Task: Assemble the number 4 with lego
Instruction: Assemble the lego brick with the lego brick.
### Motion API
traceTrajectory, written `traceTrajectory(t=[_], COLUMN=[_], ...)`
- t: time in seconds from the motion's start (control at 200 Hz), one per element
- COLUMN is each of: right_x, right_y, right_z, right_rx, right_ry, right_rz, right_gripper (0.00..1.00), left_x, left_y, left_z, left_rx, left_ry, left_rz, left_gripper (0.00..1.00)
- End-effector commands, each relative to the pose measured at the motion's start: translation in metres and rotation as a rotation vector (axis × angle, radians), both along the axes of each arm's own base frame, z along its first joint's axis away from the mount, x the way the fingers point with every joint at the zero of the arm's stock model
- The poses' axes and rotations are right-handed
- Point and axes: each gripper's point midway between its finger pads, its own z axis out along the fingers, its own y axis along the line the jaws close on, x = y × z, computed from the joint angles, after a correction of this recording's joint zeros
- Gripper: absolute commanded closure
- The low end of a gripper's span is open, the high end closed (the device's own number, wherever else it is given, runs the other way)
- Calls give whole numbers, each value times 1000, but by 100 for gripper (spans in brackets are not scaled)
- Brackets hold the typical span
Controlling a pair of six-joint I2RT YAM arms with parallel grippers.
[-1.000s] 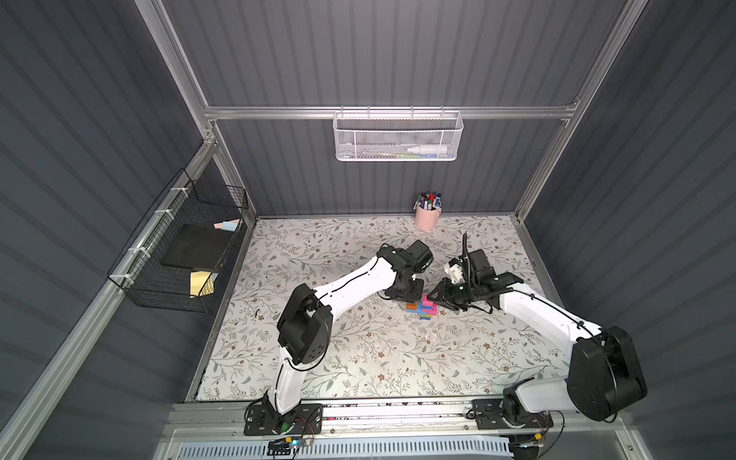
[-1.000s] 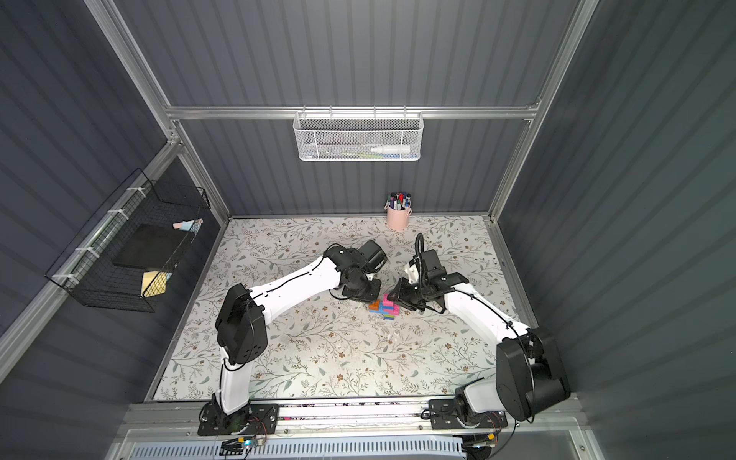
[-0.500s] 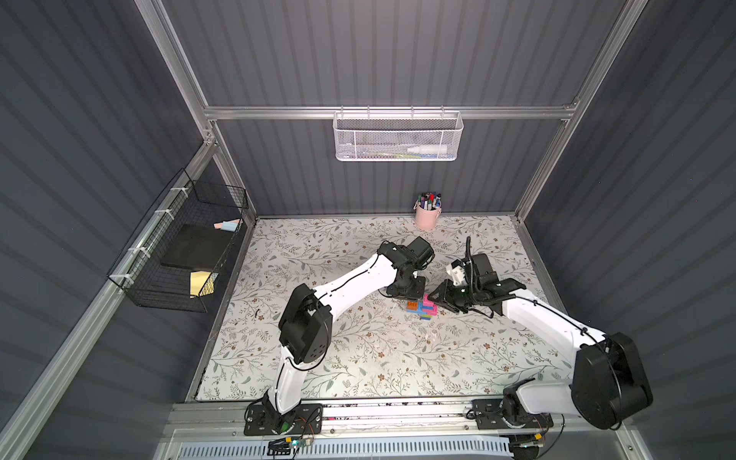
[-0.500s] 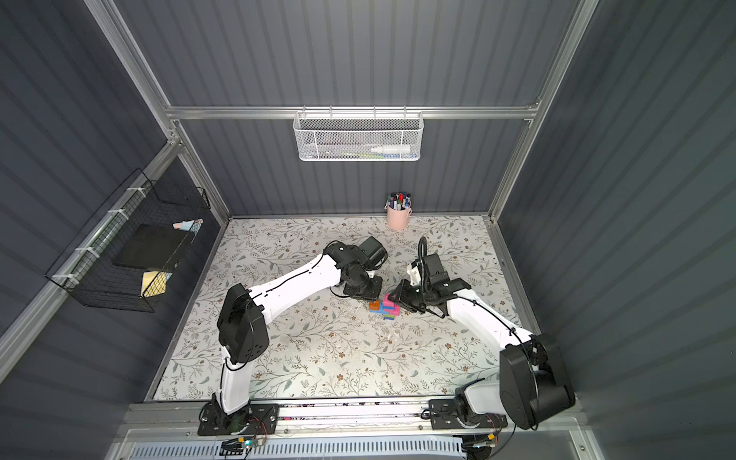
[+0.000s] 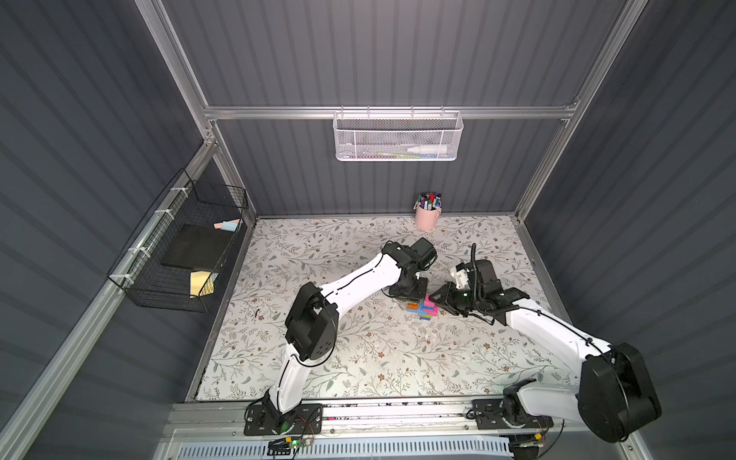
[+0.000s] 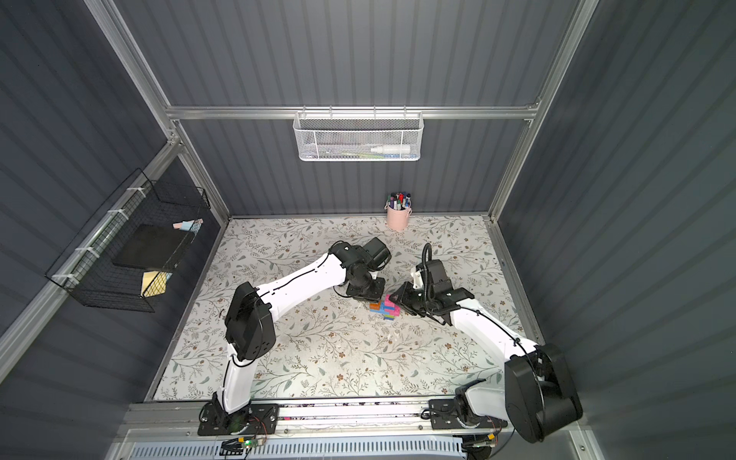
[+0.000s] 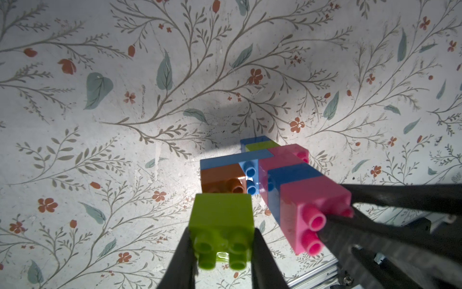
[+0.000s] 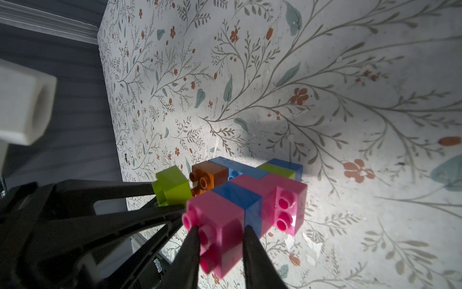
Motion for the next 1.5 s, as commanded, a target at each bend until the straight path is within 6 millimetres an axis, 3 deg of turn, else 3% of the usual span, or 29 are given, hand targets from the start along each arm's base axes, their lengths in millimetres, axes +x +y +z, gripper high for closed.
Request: traceTrajectory(t=[0.0,0.81,1.496], right_x=[-35,-37,-40], right_y=[-35,-35,-35], right_z=[-59,-62,-66], right_rx=[-178,-189,-191], right_ry=[215,223,238], right_rz=[-84,-60,-53], right_gripper=[70,70,70], left_x=[-7,-5,7], left_y=[-2,-2,7], left_z=[1,-24,-18], left_rx=[15,110,188], left_ry=[33,45,-44], left_rz=[2,-51,-69], left_gripper=[93,94,95])
